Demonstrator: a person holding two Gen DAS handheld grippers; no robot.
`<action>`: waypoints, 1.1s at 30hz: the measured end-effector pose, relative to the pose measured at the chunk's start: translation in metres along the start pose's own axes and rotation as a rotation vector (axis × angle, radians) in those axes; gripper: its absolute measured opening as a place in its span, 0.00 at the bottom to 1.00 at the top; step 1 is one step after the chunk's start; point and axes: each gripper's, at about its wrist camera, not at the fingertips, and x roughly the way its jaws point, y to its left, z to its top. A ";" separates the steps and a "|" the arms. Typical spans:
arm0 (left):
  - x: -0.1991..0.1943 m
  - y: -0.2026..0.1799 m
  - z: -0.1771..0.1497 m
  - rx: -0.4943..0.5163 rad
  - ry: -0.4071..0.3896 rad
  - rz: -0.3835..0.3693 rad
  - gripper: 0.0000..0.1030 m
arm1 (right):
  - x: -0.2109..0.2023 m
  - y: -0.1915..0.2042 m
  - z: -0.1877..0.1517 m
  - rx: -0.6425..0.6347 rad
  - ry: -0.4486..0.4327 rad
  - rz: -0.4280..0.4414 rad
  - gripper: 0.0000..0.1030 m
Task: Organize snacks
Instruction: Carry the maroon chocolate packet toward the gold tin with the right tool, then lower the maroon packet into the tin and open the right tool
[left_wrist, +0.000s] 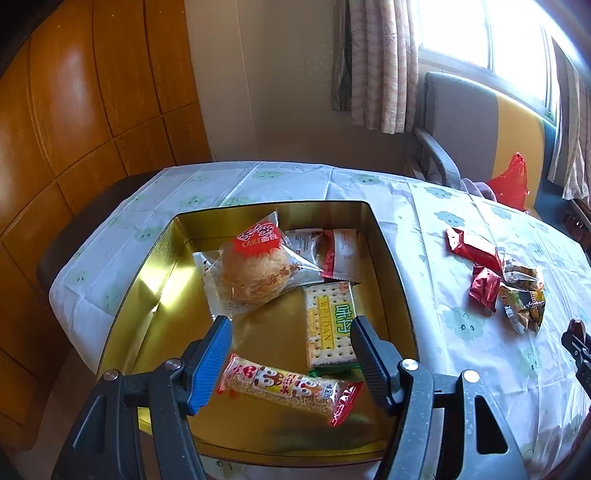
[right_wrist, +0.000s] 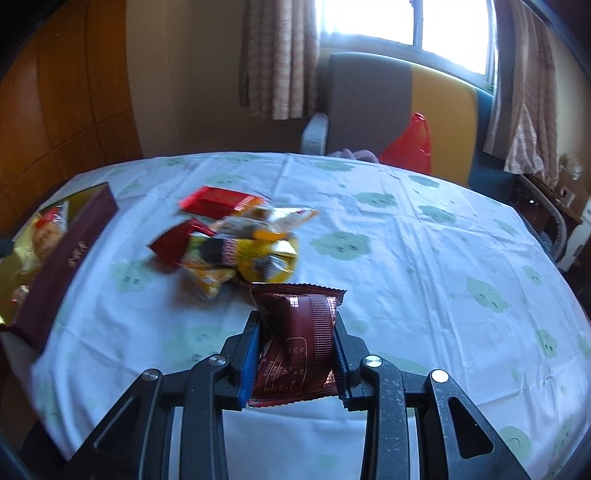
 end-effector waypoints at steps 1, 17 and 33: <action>-0.001 0.002 -0.001 -0.005 -0.001 0.000 0.66 | -0.003 0.008 0.003 -0.016 -0.004 0.023 0.34; -0.007 0.033 -0.011 -0.069 -0.009 0.023 0.66 | -0.008 0.156 0.044 -0.183 0.070 0.450 0.34; 0.000 0.075 -0.013 -0.176 -0.001 0.070 0.66 | 0.020 0.247 0.056 -0.246 0.198 0.619 0.40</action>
